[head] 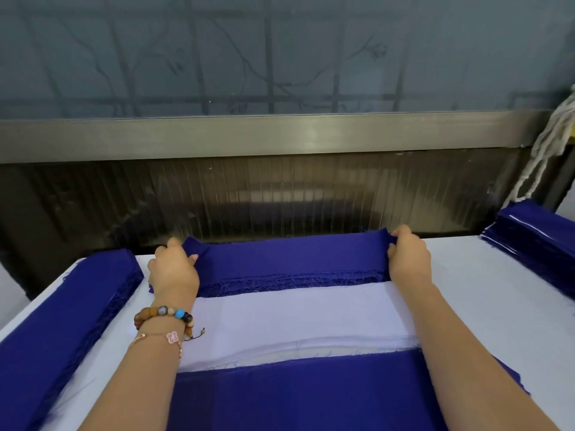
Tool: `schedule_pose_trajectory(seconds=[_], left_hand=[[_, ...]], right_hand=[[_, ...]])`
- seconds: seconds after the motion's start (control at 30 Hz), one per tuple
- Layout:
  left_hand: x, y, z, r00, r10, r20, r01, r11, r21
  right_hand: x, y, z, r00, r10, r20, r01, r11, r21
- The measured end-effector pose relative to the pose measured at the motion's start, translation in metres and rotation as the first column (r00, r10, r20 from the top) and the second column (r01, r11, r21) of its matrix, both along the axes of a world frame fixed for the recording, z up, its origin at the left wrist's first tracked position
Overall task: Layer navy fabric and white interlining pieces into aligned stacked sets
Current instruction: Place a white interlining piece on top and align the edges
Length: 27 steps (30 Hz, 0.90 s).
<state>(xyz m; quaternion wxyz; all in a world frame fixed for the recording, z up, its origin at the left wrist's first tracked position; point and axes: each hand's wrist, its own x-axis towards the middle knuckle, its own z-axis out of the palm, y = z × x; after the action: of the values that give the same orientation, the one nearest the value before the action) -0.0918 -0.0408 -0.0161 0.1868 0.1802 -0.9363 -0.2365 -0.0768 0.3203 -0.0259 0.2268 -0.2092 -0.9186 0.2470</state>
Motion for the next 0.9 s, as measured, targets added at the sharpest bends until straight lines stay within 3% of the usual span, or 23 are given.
schedule_pose_trajectory(seconds=[0.13, 0.2, 0.4, 0.57, 0.73, 0.9], left_hand=[[0.005, -0.011, 0.01, 0.998, -0.055, -0.002, 0.055, 0.997, -0.05], [0.009, -0.021, 0.017, 0.998, -0.061, -0.015, 0.061, 0.998, -0.018], [0.037, -0.027, 0.045, 0.989, -0.115, -0.097, 0.117, 0.993, 0.01], [0.073, -0.039, 0.063, 0.98, -0.172, -0.101, 0.176, 0.984, 0.034], [0.125, -0.057, 0.055, 0.952, -0.262, -0.156, 0.276, 0.958, 0.079], [0.167, -0.065, 0.029, 0.961, -0.24, -0.135, 0.265, 0.941, 0.212]], right_hand=[[0.007, -0.001, 0.016, 0.984, 0.056, 0.171, -0.101, 0.958, 0.27], [0.012, 0.003, 0.027, 0.978, 0.039, 0.203, -0.103, 0.944, 0.314], [0.042, 0.009, 0.044, 0.975, 0.037, 0.221, -0.103, 0.95, 0.295], [0.082, 0.014, 0.055, 0.987, 0.086, 0.135, -0.116, 0.966, 0.23], [0.129, 0.019, 0.063, 0.987, 0.143, 0.079, -0.159, 0.95, 0.269], [0.174, 0.018, 0.046, 0.978, 0.189, 0.085, -0.201, 0.965, 0.169]])
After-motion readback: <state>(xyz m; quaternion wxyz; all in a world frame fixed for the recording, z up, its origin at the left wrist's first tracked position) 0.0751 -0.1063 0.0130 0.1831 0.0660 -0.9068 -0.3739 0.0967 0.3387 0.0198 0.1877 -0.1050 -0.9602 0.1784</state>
